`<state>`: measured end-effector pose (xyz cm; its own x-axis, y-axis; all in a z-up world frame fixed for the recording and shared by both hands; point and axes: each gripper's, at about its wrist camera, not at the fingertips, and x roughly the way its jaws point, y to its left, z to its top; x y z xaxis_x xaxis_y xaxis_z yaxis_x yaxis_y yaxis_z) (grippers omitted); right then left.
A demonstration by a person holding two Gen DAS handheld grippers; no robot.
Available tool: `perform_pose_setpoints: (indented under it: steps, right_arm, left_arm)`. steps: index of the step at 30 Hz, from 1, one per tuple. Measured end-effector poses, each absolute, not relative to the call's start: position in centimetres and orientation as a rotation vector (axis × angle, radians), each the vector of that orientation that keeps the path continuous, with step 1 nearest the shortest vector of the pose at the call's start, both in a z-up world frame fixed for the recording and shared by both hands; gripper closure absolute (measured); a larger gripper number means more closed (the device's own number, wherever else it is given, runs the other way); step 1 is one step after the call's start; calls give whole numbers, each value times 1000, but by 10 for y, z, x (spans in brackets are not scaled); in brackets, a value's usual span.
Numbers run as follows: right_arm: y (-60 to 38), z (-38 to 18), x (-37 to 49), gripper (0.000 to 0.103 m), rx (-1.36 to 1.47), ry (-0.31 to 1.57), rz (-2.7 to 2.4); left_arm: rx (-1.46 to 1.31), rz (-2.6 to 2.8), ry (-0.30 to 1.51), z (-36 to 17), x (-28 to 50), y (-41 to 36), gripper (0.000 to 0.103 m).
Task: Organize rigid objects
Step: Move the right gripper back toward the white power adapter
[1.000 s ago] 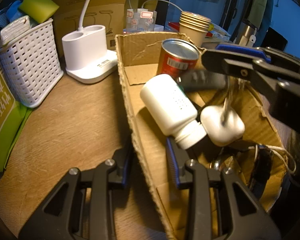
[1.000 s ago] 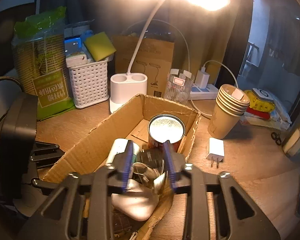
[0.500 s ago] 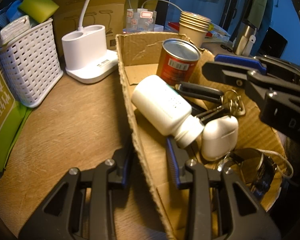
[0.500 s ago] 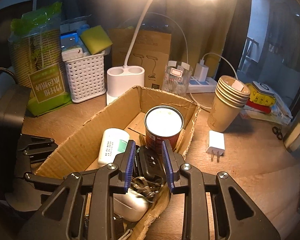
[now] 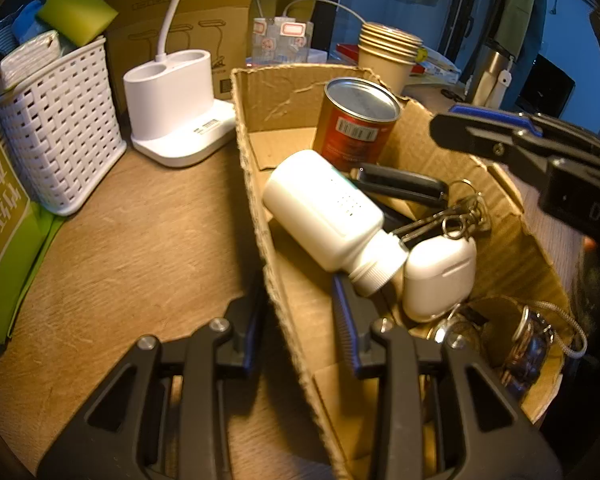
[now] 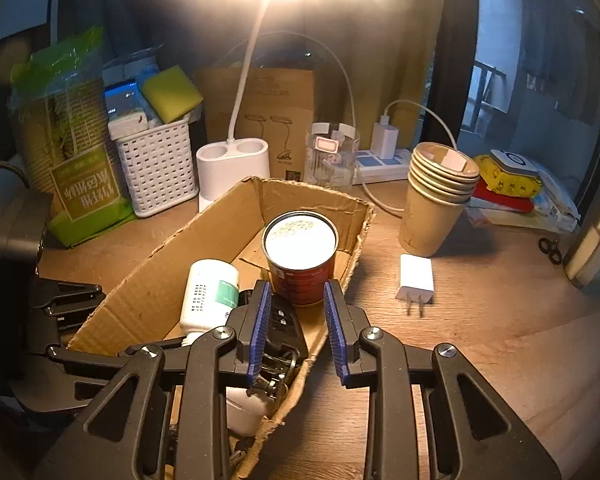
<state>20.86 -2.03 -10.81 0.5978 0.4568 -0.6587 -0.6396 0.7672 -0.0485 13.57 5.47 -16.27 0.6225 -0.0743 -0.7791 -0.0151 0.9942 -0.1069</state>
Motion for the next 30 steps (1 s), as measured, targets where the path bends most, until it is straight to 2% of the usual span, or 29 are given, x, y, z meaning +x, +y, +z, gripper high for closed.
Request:
perform_pose_setpoints:
  steps: [8,10,16,30]
  right_arm:
    - [-32,-105,214,71,-266,661,620]
    - [-36,-103,215,66,-254,659,609]
    - [-49,-101,222,57,-225,651,566]
    - [-78,-110,251,50,-136,661,456]
  left_arm:
    - [-107,-34,899,-163,136,55,69]
    - [-107,-34,899,-163,136,55,69]
    - [-107,-34,899,-163,136,55,69]
    - [-107,-34,899,-163,136,55,69]
